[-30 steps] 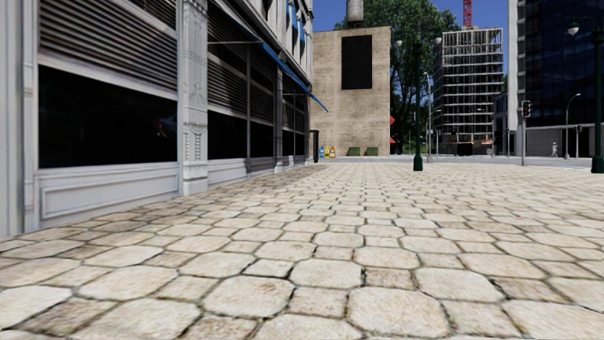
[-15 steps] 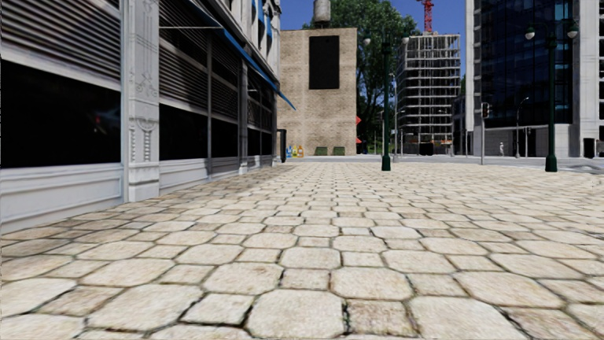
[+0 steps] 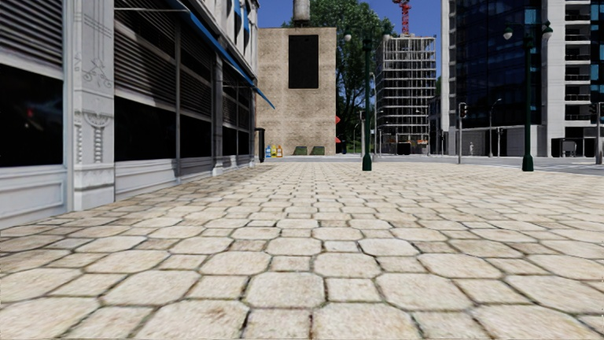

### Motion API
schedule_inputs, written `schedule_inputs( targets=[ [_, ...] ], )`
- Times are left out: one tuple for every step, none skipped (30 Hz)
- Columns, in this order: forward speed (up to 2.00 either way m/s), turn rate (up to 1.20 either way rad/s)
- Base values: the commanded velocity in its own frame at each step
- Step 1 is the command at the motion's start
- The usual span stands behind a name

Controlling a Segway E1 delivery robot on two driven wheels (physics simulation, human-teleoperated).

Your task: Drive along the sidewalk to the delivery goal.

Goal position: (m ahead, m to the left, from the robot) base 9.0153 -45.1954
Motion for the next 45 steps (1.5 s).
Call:
schedule_inputs(
  targets=[
    [1.02,0.00],
    [1.02,0.00],
    [1.02,0.00],
    [1.02,0.00],
    [1.02,0.00],
    [1.02,0.00],
    [1.02,0.00],
    [1.02,-0.06],
    [1.02,-0.06],
    [1.02,-0.80],
    [1.02,-1.00],
    [1.02,-1.20],
    [1.02,-1.20],
    [1.02,-1.20],
    [1.02,-1.20],
    [1.02,-1.20],
    [1.02,-0.43],
    [1.02,-0.01],
    [1.02,0.00],
    [1.02,0.00],
    [1.02,0.00],
    [1.02,0.00],
    [1.02,0.00],
    [1.02,0.00],
    [1.02,0.00],
    [1.02,0.00],
    [1.02,0.00],
    [1.02,-0.40],
    [1.02,-0.62],
    [1.02,-0.95],
    [1.02,-0.95],
    [1.02,-1.20],
    [1.02,-1.20],
    [1.02,-1.20],
    [1.02,-1.20],
    [1.02,-1.20],
    [1.02,-1.20],
    [1.02,-1.20],
    [1.02,-1.20],
    [1.03,-1.12],
    [1.03,-1.00],
    [1.03,-0.49],
    [1.03,-0.49],
    [1.03,0.00],
    [1.03,0.00]
  ],
)
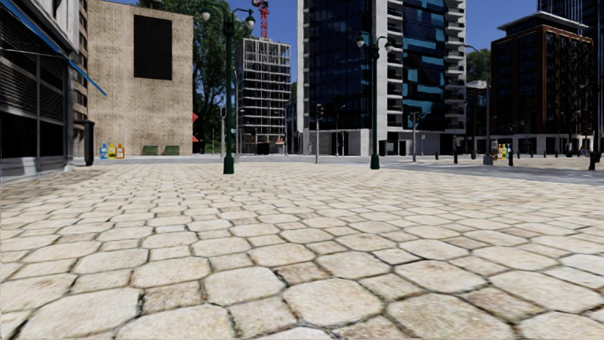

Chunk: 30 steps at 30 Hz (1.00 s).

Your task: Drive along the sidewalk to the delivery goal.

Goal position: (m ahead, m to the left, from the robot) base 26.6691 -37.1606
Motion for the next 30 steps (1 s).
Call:
schedule_inputs(
  targets=[
    [1.03,0.00],
    [1.03,0.00],
    [1.03,0.00],
    [1.03,0.00],
    [1.03,0.00],
    [1.03,0.00],
    [1.03,0.00],
    [1.03,0.00],
    [1.03,0.00],
    [1.03,0.00],
    [1.03,0.00],
    [1.03,0.00],
    [1.03,0.00],
    [1.03,0.00],
    [1.03,0.00],
    [1.03,0.00],
    [1.05,0.00],
    [1.07,0.00],
    [1.28,0.00],
    [1.28,0.00],
    [1.34,0.00],
    [1.42,0.00],
    [1.54,0.00],
    [1.63,0.00],
    [1.63,0.00],
    [1.67,0.00],
    [1.69,0.00],
    [1.70,0.00],
    [1.71,0.00],
    [1.71,0.00]
  ],
)
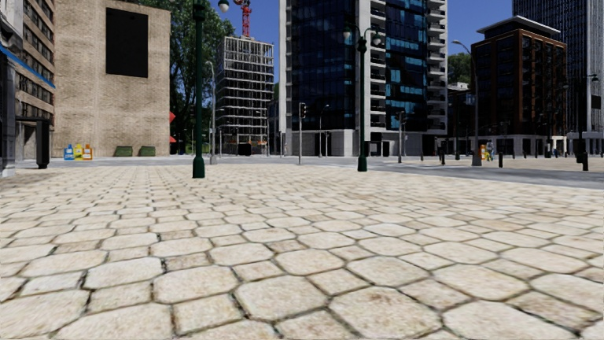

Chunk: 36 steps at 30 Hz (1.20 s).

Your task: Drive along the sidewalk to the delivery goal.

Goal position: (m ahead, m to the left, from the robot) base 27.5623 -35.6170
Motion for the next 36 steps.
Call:
schedule_inputs(
  targets=[
    [1.72,0.00],
    [1.72,0.00],
    [1.72,0.00],
    [1.72,0.00],
    [1.72,0.00],
    [1.72,0.00],
    [1.72,0.00],
    [1.72,0.00],
    [1.72,0.00],
    [1.72,0.00],
    [1.72,0.00],
    [1.72,0.00],
    [1.72,0.00],
    [1.72,0.00],
    [1.72,0.00],
    [1.72,0.00],
    [1.72,0.00],
    [1.72,0.00],
    [1.72,0.00],
    [1.72,0.00],
    [1.72,0.00],
    [1.72,0.00],
    [1.72,0.00],
    [1.72,0.00],
    [1.72,0.00],
    [1.72,0.00],
    [1.72,0.00],
    [1.72,0.00],
    [1.72,0.00],
    [1.72,0.00],
    [1.72,0.00],
    [1.72,0.00],
    [1.72,0.00],
    [1.72,0.00],
    [1.72,0.00],
    [1.72,0.00]
  ],
)
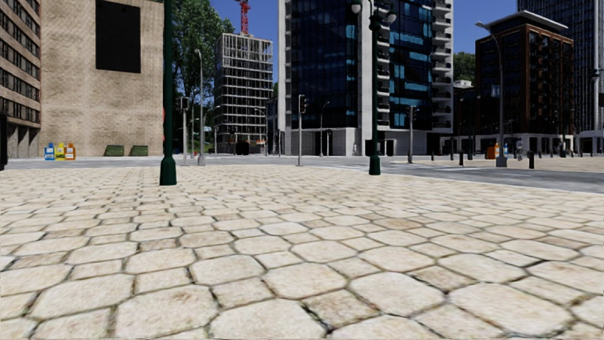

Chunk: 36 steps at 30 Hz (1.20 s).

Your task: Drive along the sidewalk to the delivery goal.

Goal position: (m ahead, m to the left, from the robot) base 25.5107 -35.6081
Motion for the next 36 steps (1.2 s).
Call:
schedule_inputs(
  targets=[
    [1.72,0.00],
    [1.72,0.00],
    [1.72,0.00],
    [1.72,0.00],
    [1.72,0.00],
    [1.72,0.00],
    [1.72,0.00],
    [1.72,0.00],
    [1.72,0.00],
    [1.72,0.00],
    [1.72,0.00],
    [1.72,0.00],
    [1.72,0.00],
    [1.72,0.00],
    [1.72,0.00],
    [1.72,0.00],
    [1.72,0.00],
    [1.72,0.00],
    [1.72,0.00],
    [1.73,0.00],
    [1.73,0.00],
    [1.73,0.00],
    [1.73,0.00],
    [1.73,0.00],
    [1.73,0.00],
    [1.73,0.00],
    [1.73,0.00],
    [1.73,0.00],
    [1.73,0.00],
    [1.73,0.00],
    [1.73,0.00],
    [1.73,0.00],
    [1.73,0.00],
    [1.73,0.00],
    [1.73,0.00],
    [1.73,0.00]
  ],
)
